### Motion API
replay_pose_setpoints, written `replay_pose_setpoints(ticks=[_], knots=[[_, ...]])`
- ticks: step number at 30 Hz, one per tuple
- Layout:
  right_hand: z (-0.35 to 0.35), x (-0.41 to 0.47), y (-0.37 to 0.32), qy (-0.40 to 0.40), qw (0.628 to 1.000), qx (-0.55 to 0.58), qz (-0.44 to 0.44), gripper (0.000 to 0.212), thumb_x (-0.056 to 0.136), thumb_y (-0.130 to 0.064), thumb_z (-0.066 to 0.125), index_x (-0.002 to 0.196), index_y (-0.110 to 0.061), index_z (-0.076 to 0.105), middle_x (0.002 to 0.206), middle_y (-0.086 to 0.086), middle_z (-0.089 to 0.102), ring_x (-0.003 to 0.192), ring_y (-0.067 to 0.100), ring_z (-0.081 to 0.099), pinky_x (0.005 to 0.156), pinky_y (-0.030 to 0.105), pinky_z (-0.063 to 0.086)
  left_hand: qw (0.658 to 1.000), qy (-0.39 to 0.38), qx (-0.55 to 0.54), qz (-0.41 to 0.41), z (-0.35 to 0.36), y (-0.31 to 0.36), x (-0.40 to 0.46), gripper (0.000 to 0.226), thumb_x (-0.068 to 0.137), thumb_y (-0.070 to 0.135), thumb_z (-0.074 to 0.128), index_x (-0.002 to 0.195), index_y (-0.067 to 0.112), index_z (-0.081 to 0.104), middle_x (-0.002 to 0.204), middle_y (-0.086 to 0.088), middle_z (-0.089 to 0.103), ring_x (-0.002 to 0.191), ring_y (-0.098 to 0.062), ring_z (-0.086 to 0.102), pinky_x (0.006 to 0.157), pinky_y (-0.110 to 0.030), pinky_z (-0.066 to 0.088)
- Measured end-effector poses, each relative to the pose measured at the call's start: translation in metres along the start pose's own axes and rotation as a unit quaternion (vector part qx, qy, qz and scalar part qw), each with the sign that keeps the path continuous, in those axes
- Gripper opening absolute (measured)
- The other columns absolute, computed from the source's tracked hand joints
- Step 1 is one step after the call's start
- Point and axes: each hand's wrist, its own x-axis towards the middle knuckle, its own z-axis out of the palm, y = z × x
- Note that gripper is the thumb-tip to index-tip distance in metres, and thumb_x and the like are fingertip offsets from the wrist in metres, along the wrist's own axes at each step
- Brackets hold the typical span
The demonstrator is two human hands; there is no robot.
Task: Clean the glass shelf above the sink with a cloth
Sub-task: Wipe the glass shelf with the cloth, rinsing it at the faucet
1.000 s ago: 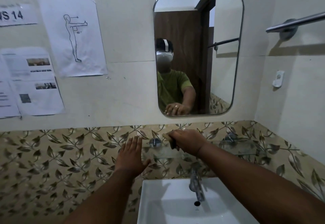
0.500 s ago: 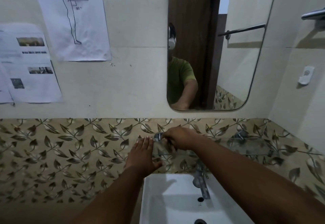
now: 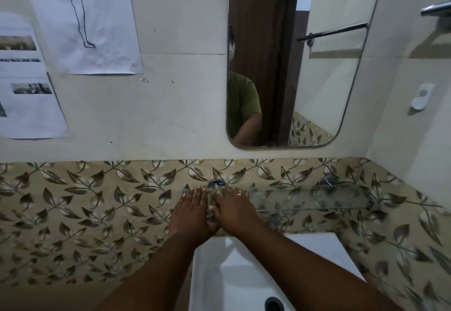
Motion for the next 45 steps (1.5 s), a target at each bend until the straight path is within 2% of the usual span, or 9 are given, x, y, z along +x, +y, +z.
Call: replay_pose_setpoints(ticks=[2, 7, 12, 19, 23, 29, 32, 37, 45], knots=[[0.006, -0.007, 0.003, 0.027, 1.0, -0.003, -0.011, 0.048, 0.102, -0.04, 0.039, 0.146, -0.023, 0.05, 0.15, 0.011, 0.052, 0.138, 0.034, 0.043, 0.117, 0.051, 0.027, 1.0, 0.0, 0.002, 0.002, -0.001, 0.0, 0.0, 0.097, 0.082, 0.07, 0.03, 0.155, 0.012, 0.004, 0.164, -0.01, 0.008, 0.151, -0.022, 0.003, 0.122, -0.04, 0.0], [0.005, -0.021, 0.028, 0.039, 0.999, 0.027, -0.011, 0.049, 0.098, -0.043, 0.037, 0.141, -0.032, 0.057, 0.145, 0.005, 0.058, 0.134, 0.031, 0.049, 0.111, 0.046, 0.037, 1.0, -0.005, 0.007, -0.001, 0.002, -0.002, 0.001, 0.104, 0.076, 0.076, 0.031, 0.155, 0.012, 0.006, 0.164, -0.01, 0.011, 0.151, -0.026, 0.006, 0.122, -0.042, 0.004], [-0.012, -0.003, 0.03, 0.033, 0.997, 0.057, 0.043, 0.041, 0.098, -0.04, 0.043, 0.129, -0.031, 0.067, 0.121, 0.006, 0.069, 0.115, 0.03, 0.059, 0.094, 0.038, 0.048, 1.0, -0.011, 0.011, -0.01, 0.003, -0.002, 0.0, 0.105, 0.078, 0.077, 0.032, 0.155, 0.013, 0.0, 0.165, -0.009, 0.005, 0.151, -0.025, 0.0, 0.122, -0.042, 0.003], [-0.008, -0.004, 0.018, 0.042, 0.994, 0.1, 0.033, 0.04, 0.091, -0.04, 0.045, 0.111, -0.026, 0.077, 0.096, 0.007, 0.073, 0.088, 0.028, 0.068, 0.078, 0.036, 0.056, 1.0, 0.006, 0.004, -0.013, 0.008, -0.003, 0.002, 0.102, 0.078, 0.073, 0.036, 0.155, 0.012, 0.009, 0.163, -0.011, 0.015, 0.151, -0.027, 0.007, 0.121, -0.043, 0.008], [-0.007, -0.027, 0.044, 0.061, 0.992, 0.099, 0.051, 0.036, 0.091, -0.04, 0.049, 0.106, -0.026, 0.078, 0.091, 0.005, 0.073, 0.081, 0.025, 0.067, 0.068, 0.031, 0.053, 1.0, 0.011, 0.011, -0.01, 0.01, -0.002, 0.001, 0.103, 0.077, 0.074, 0.037, 0.155, 0.012, 0.01, 0.163, -0.011, 0.016, 0.151, -0.028, 0.007, 0.121, -0.043, 0.008], [-0.021, -0.003, 0.063, 0.013, 0.99, 0.099, 0.099, 0.033, 0.092, -0.038, 0.051, 0.108, -0.024, 0.076, 0.085, 0.007, 0.072, 0.075, 0.026, 0.065, 0.06, 0.029, 0.047, 1.0, 0.012, 0.014, -0.022, 0.01, 0.0, 0.001, 0.104, 0.077, 0.077, 0.035, 0.155, 0.013, 0.011, 0.163, -0.011, 0.014, 0.151, -0.028, 0.003, 0.121, -0.044, 0.009], [-0.018, 0.004, 0.052, 0.035, 0.992, 0.099, 0.076, 0.033, 0.091, -0.036, 0.052, 0.107, -0.022, 0.076, 0.089, 0.008, 0.073, 0.082, 0.028, 0.068, 0.061, 0.028, 0.044, 1.0, 0.007, 0.015, -0.021, 0.008, 0.001, 0.001, 0.102, 0.078, 0.076, 0.034, 0.155, 0.013, 0.008, 0.164, -0.01, 0.013, 0.151, -0.028, 0.005, 0.121, -0.044, 0.01], [-0.01, -0.023, 0.052, 0.068, 0.99, 0.12, 0.039, 0.037, 0.088, -0.042, 0.05, 0.107, -0.026, 0.077, 0.091, 0.004, 0.074, 0.082, 0.023, 0.069, 0.069, 0.033, 0.056, 1.0, 0.018, 0.006, -0.022, 0.01, 0.0, 0.001, 0.102, 0.076, 0.075, 0.04, 0.154, 0.013, 0.019, 0.16, -0.011, 0.027, 0.148, -0.028, 0.021, 0.119, -0.045, 0.019], [-0.023, -0.02, 0.087, 0.036, 0.981, 0.14, 0.128, 0.035, 0.086, -0.037, 0.056, 0.113, -0.028, 0.076, 0.09, 0.005, 0.075, 0.079, 0.025, 0.068, 0.071, 0.034, 0.058, 1.0, 0.01, 0.01, -0.026, 0.009, 0.002, 0.001, 0.101, 0.075, 0.076, 0.041, 0.154, 0.016, 0.019, 0.16, -0.009, 0.026, 0.148, -0.028, 0.019, 0.119, -0.045, 0.02]])
